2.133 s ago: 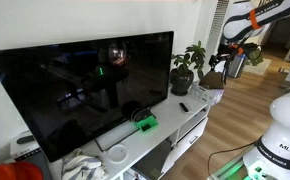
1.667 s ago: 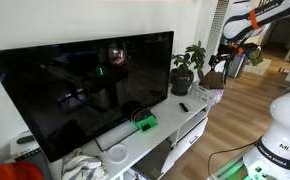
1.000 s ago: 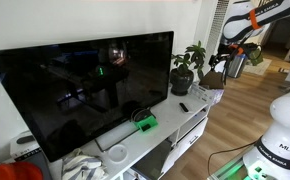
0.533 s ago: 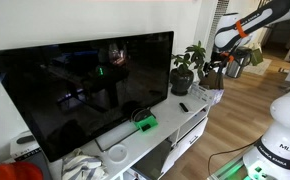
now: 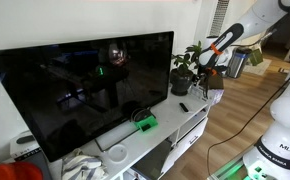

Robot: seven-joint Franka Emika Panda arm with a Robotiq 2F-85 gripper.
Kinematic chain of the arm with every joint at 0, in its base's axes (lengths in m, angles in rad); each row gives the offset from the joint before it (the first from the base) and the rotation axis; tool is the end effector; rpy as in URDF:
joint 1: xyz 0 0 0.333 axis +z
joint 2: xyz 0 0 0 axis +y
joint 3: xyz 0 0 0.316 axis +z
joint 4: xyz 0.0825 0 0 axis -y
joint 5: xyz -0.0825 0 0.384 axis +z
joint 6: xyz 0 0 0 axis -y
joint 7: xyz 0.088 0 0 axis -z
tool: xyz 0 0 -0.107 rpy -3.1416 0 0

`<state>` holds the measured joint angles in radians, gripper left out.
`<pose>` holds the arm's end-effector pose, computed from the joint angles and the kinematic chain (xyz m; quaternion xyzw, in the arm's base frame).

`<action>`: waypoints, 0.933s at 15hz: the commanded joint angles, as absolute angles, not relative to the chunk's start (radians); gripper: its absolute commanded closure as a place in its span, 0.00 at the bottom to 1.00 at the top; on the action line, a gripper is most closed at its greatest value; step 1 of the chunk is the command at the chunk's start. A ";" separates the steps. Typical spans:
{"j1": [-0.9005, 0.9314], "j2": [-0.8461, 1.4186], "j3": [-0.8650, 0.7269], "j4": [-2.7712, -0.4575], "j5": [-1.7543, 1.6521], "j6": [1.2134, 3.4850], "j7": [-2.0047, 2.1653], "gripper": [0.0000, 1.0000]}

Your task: Place the white and purple box lengthwise on the table

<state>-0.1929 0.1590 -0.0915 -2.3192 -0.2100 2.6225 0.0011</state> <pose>0.5149 -0.1455 0.2869 0.9938 -0.0539 0.0614 0.0750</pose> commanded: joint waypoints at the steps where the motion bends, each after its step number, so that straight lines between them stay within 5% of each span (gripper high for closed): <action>1: -0.218 0.315 -0.131 -2.177 -0.174 2.629 -0.150 0.00; 14: -0.345 0.477 -0.097 -2.053 -0.058 2.633 -0.371 0.00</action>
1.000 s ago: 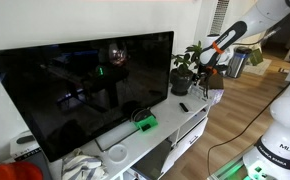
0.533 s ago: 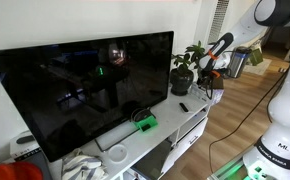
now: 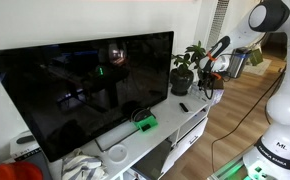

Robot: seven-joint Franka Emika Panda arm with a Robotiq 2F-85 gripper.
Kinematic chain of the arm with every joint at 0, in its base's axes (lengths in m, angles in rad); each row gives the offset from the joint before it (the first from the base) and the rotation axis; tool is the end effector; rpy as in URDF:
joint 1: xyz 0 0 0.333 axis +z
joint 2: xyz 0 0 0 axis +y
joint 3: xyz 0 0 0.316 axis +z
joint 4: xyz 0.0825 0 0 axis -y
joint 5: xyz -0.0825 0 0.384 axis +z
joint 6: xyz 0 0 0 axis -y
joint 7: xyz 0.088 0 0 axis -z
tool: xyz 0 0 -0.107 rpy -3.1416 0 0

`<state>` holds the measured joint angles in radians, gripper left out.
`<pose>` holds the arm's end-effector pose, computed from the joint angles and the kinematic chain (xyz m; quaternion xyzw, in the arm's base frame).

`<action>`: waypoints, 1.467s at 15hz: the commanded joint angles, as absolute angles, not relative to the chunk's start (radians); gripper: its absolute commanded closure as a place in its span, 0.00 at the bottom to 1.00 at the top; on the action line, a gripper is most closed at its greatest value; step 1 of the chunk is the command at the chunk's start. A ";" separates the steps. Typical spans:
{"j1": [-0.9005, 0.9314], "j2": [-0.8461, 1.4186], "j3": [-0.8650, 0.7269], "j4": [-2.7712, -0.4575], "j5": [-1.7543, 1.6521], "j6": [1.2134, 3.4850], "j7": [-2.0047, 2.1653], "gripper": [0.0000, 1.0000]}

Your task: Place the white and purple box lengthwise on the table

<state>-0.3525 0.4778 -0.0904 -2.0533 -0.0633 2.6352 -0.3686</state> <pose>0.5479 -0.2569 0.2121 0.9979 -0.0041 0.0335 0.0549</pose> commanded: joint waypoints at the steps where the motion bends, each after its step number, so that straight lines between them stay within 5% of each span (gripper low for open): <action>1: -0.345 0.477 -0.096 -2.052 -0.057 2.633 -0.372 0.00; 22: -0.470 0.837 -0.045 -1.756 -0.071 2.901 -0.414 0.00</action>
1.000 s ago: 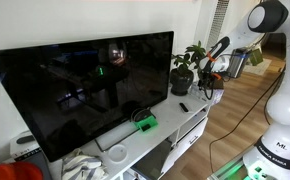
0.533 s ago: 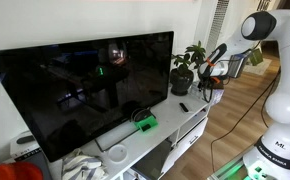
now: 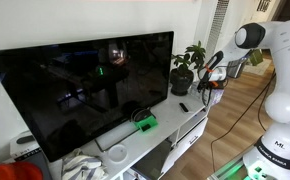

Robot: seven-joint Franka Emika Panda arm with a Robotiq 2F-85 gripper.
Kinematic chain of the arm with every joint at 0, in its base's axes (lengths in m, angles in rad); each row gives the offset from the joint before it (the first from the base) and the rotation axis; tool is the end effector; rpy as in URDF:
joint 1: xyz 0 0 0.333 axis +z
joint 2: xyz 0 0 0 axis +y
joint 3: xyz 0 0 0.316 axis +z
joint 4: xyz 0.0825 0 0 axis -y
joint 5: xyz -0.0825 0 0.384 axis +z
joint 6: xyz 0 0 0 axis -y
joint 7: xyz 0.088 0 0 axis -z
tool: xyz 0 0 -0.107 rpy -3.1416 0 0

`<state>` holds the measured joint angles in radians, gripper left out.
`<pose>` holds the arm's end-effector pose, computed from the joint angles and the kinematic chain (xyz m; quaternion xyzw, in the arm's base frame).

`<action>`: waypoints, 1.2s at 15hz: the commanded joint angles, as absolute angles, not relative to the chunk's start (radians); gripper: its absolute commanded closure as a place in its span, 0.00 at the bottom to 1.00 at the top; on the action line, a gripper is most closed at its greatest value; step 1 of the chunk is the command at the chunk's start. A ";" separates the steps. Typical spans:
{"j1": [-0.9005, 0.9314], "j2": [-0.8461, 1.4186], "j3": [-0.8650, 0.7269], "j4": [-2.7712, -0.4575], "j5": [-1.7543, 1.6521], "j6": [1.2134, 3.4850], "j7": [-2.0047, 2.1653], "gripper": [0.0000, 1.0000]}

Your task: Place the white and purple box lengthwise on the table

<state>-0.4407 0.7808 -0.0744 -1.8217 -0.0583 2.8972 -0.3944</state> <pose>0.5819 -0.3208 0.1363 0.9883 -0.0182 0.1166 0.0964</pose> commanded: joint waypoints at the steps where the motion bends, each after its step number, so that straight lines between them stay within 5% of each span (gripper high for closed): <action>1: -0.470 0.851 -0.042 -1.742 -0.072 2.897 -0.416 0.00; 2: -0.469 0.863 -0.041 -1.728 -0.073 2.886 -0.416 0.00; 3: -0.472 0.877 -0.036 -1.714 -0.073 2.881 -0.419 0.22; 14: -0.485 0.881 -0.033 -1.674 -0.074 2.803 -0.442 0.98; 18: -0.470 0.859 -0.055 -1.688 -0.080 2.778 -0.437 0.98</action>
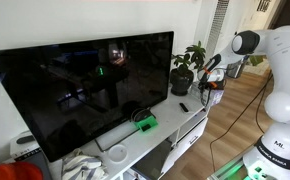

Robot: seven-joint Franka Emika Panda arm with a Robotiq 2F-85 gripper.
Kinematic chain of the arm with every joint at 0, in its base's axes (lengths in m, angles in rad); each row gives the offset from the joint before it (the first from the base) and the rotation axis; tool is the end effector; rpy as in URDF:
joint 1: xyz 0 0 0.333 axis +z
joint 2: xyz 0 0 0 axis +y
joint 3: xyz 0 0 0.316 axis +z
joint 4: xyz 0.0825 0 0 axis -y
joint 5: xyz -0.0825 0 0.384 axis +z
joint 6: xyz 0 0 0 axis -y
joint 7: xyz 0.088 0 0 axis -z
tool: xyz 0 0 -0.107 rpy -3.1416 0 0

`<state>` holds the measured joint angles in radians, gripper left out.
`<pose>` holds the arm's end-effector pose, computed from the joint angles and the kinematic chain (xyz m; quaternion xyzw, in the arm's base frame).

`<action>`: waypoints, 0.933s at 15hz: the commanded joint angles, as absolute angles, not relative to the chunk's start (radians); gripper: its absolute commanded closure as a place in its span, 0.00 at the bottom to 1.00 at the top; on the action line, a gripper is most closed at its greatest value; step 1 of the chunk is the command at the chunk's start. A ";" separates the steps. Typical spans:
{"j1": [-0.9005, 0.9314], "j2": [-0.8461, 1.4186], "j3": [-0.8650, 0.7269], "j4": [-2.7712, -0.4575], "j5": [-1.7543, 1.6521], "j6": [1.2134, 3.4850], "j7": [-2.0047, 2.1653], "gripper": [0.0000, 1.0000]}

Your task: Place the white and purple box lengthwise on the table

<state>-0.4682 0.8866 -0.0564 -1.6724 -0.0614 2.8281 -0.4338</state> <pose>0.6016 -0.3391 0.1143 0.9904 -0.0041 0.1036 0.0916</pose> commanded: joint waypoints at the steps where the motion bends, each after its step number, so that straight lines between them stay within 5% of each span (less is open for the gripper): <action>1: -0.470 0.853 -0.057 -1.692 -0.079 2.765 -0.435 0.98; 14: -0.459 0.655 -0.100 -1.960 -0.089 2.794 -0.465 0.98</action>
<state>-0.4477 0.7767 -0.1045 -1.8178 -0.0616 2.7228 -0.4310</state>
